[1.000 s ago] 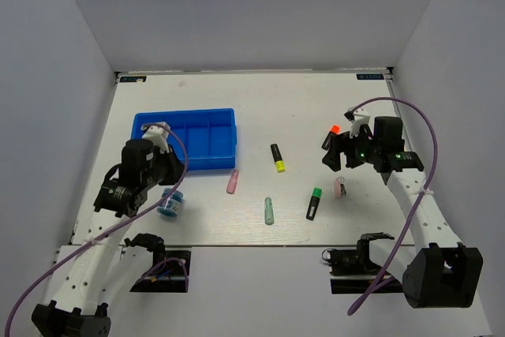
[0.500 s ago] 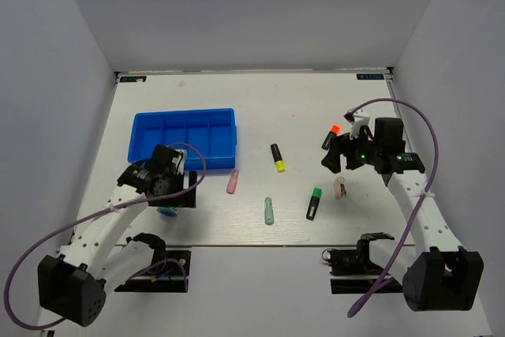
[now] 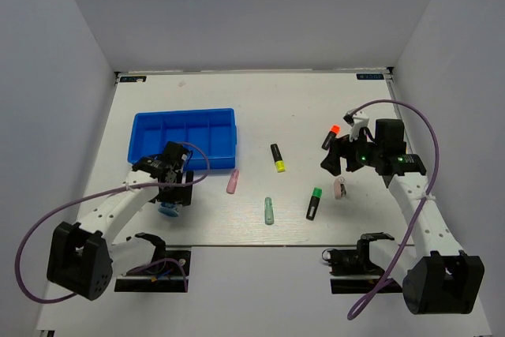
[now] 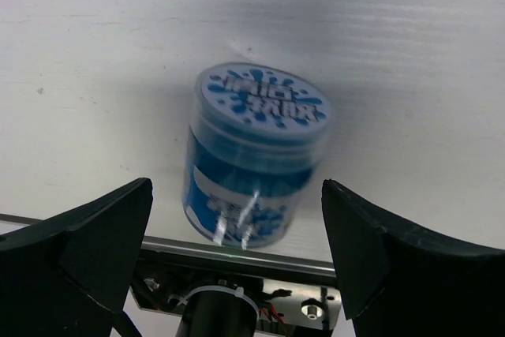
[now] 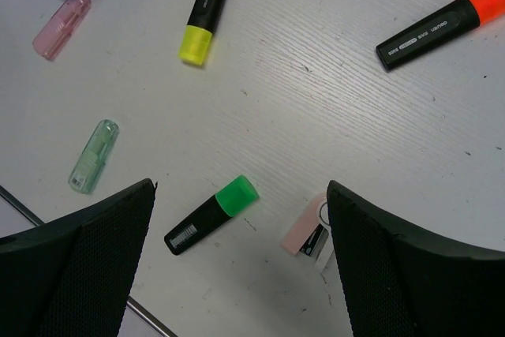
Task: Sort the stationery into containers
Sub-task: Pick up the stationery from the center of the board, then place the stationery in the storage box.
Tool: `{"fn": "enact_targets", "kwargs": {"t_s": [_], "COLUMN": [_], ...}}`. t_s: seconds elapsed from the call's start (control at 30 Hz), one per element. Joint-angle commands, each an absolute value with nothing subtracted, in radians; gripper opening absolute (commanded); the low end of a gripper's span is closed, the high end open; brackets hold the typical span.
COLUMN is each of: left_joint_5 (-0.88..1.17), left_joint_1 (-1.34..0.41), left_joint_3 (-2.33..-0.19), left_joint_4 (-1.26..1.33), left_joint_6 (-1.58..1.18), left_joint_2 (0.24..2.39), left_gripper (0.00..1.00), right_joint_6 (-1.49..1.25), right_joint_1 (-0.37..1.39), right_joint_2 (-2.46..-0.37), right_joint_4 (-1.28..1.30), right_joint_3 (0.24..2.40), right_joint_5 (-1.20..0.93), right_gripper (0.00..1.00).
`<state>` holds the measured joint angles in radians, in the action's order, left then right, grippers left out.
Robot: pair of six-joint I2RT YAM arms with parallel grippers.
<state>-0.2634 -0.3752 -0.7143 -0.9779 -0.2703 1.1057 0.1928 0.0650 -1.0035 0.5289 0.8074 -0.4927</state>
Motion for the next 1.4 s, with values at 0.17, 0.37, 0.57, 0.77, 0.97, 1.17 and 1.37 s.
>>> {"fn": "enact_targets", "kwargs": {"t_s": [0.17,0.37,0.57,0.77,0.97,1.17,1.37], "left_joint_5": [-0.307,-0.331,-0.31,-0.313,-0.21,-0.204,-0.232], "left_joint_1": [-0.347,-0.376,-0.382,-0.405,-0.437,-0.384,-0.19], "left_joint_3": [-0.7,-0.666,-0.647,-0.681,-0.819,-1.054,-1.221], "left_joint_4": [-0.881,-0.833,-0.828,-0.874,-0.974,-1.045,-1.008], "left_joint_6": [-0.207,-0.212,-0.215,-0.238,-0.304,-0.315,-0.207], "left_joint_2": [1.235,1.262,1.25,1.221,1.062,1.011,1.228], "left_gripper": [0.99,0.93,0.61,0.0,0.0,0.0,0.0], "right_joint_6": [0.204,0.199,0.195,0.196,0.201,0.204,0.202], "right_joint_1": [0.06,0.063,0.061,0.06,0.063,0.063,0.061], "right_joint_2": [-0.956,-0.936,-0.919,-0.91,-0.916,-0.927,-0.928], "right_joint_4": [0.545,0.545,0.548,0.546,0.543,0.545,0.549], "right_joint_3": [0.83,0.83,0.83,0.828,0.825,0.827,0.822], "right_joint_5": [-0.537,-0.543,-0.543,-0.543,-0.552,-0.555,-0.563], "right_gripper": [0.91,0.91,0.91,0.91,0.91,0.91,0.91]}}
